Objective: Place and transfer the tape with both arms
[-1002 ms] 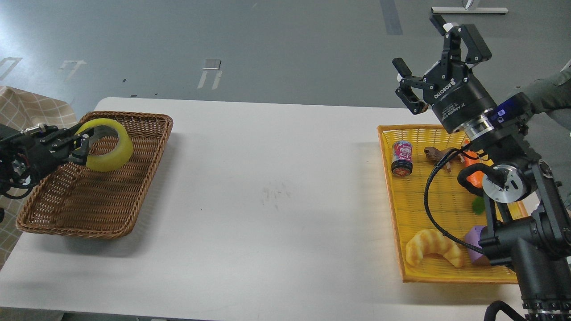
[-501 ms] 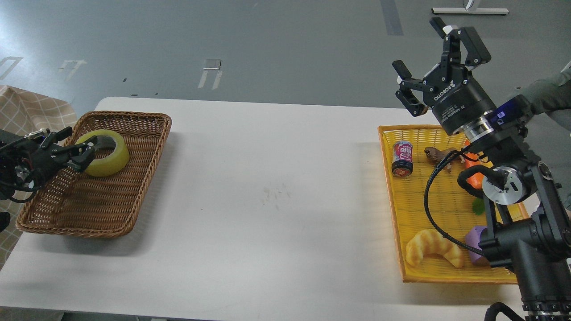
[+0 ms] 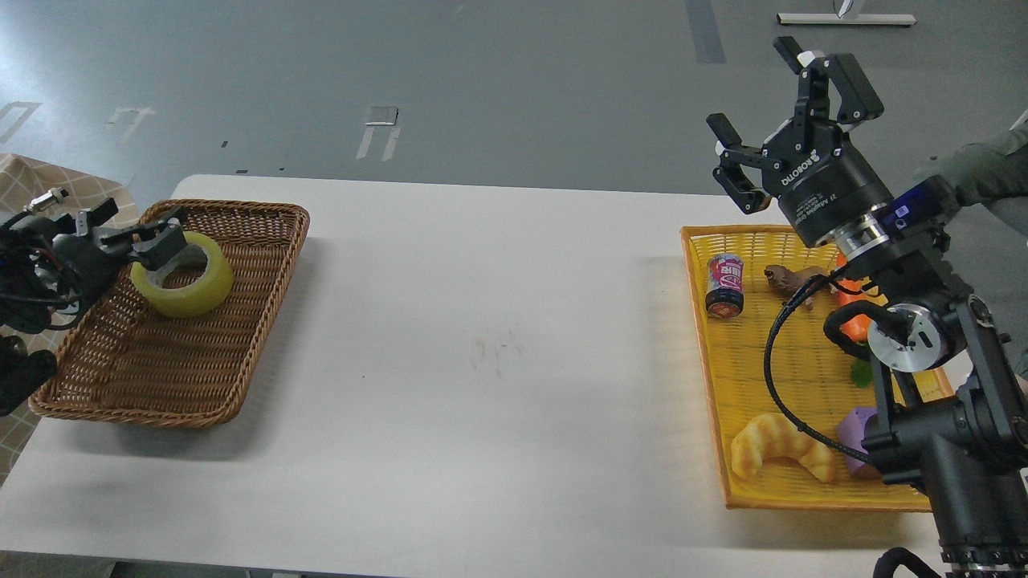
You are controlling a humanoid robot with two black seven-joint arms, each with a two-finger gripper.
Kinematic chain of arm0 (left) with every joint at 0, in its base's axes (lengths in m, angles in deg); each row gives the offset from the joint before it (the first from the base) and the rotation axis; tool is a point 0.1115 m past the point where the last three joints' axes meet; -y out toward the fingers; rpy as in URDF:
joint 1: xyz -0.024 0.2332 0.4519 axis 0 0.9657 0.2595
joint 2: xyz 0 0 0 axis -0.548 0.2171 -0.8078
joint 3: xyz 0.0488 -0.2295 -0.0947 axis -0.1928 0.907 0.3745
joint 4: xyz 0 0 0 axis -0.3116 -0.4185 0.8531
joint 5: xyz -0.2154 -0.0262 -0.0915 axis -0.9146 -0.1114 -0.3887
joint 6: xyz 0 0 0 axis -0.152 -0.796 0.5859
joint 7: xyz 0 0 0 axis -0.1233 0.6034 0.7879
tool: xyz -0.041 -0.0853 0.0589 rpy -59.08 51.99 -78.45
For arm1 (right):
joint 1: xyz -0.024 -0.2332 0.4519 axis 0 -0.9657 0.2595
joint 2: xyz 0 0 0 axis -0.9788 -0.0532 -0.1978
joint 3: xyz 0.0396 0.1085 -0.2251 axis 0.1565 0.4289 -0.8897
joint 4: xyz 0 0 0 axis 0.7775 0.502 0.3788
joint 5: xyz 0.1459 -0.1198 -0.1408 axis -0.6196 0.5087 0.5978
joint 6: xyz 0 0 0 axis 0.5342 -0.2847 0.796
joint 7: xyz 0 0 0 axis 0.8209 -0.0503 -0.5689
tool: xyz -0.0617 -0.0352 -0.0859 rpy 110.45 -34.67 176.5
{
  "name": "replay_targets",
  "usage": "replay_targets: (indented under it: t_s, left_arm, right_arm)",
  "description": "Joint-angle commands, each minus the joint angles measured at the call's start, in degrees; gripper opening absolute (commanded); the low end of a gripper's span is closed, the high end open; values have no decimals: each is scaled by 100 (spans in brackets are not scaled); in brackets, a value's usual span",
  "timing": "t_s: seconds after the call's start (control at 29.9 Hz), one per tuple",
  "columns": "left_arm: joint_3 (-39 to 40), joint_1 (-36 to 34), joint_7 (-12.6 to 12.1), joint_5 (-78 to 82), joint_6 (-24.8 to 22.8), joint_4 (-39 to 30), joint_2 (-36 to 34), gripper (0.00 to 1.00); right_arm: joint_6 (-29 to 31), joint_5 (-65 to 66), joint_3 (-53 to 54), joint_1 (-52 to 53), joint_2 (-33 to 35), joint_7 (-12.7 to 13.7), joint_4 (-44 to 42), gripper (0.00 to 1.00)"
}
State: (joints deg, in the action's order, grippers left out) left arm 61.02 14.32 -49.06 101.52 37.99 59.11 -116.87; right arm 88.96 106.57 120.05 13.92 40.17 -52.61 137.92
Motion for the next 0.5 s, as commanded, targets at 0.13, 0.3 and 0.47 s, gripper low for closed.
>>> replay_targets:
  t_s: [0.13,0.3,0.47]
  left_arm:
    - [32,-834,3,-1693,59,-56,881,98]
    - [32,-1186,3,-2318,59,-91,1382,98]
    - [59,-1424,3,-2977,-11,-249,1919,98]
  right_arm:
    - [-1,9,7,62,0,0,-1,99]
    - [-1,44,7,97,0,8,8,99]
    - [-1,53,7,176,0,114,-36,99]
